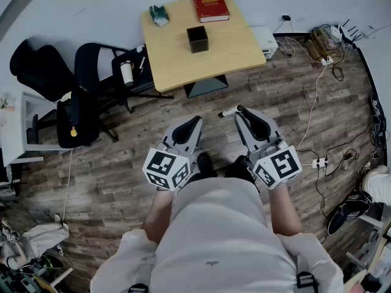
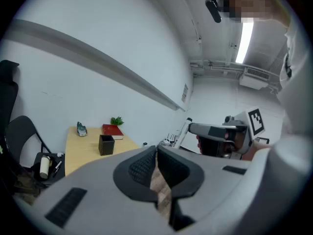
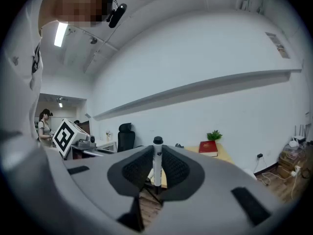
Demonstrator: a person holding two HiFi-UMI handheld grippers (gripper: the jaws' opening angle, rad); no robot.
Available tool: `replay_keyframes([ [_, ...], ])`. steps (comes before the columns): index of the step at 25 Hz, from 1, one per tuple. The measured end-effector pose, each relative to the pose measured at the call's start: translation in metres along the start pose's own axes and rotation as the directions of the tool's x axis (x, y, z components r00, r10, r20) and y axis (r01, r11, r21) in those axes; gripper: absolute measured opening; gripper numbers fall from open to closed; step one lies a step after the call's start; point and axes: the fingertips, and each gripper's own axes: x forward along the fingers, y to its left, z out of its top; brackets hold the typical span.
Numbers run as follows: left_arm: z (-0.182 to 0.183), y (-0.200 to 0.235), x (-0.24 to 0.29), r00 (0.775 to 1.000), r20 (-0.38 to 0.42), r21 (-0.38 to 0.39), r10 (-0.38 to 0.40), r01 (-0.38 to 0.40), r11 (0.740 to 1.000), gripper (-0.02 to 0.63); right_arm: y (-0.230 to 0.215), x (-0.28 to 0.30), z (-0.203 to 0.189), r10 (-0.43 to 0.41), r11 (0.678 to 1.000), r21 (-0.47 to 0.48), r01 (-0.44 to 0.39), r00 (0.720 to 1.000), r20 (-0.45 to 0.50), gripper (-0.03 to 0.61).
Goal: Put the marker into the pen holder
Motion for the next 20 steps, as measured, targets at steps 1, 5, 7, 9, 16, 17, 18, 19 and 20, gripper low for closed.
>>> replay_keyframes([
  [1,0.001,0.003,0.001,1.0,0.001,0.003,-0.002,0.002,1.0,0.014,0.0,0.003,0.0,-0.001,1.0,0.0,0.001,1.0,0.002,0.055],
  [5,0.004,0.009,0.002,1.0,0.002,0.01,-0.006,0.006,1.0,0.014,0.001,0.009,0.002,-0.003,1.0,-0.004,0.003,1.0,0.008,0.055],
  [7,0.005,0.009,0.002,1.0,0.002,0.011,-0.007,0.007,1.0,0.014,0.0,0.009,0.003,-0.004,1.0,-0.006,0.004,1.0,0.01,0.055],
  [9,0.005,0.008,0.003,1.0,0.002,0.013,-0.008,0.008,1.0,0.014,-0.001,0.008,0.005,-0.006,1.0,-0.01,0.006,1.0,0.016,0.055],
  [16,0.007,0.009,0.002,1.0,0.003,0.017,-0.011,0.011,1.0,0.014,0.0,0.012,0.007,-0.002,1.0,-0.008,0.002,1.0,0.027,0.057],
  [17,0.007,0.01,0.002,1.0,0.003,0.017,-0.011,0.011,1.0,0.014,0.0,0.012,0.008,-0.001,1.0,-0.005,0.001,1.0,0.027,0.057],
  [18,0.007,0.011,0.001,1.0,0.003,0.016,-0.011,0.011,1.0,0.014,0.001,0.013,0.008,0.0,1.0,-0.004,0.0,1.0,0.028,0.057],
  [19,0.006,0.011,0.0,1.0,0.002,0.016,-0.011,0.011,1.0,0.014,0.002,0.013,0.008,0.0,1.0,-0.003,0.0,1.0,0.028,0.057],
  [20,0.005,0.012,-0.001,1.0,0.002,0.015,-0.011,0.011,1.0,0.015,0.002,0.013,0.007,0.0,1.0,-0.002,0.0,1.0,0.028,0.057],
])
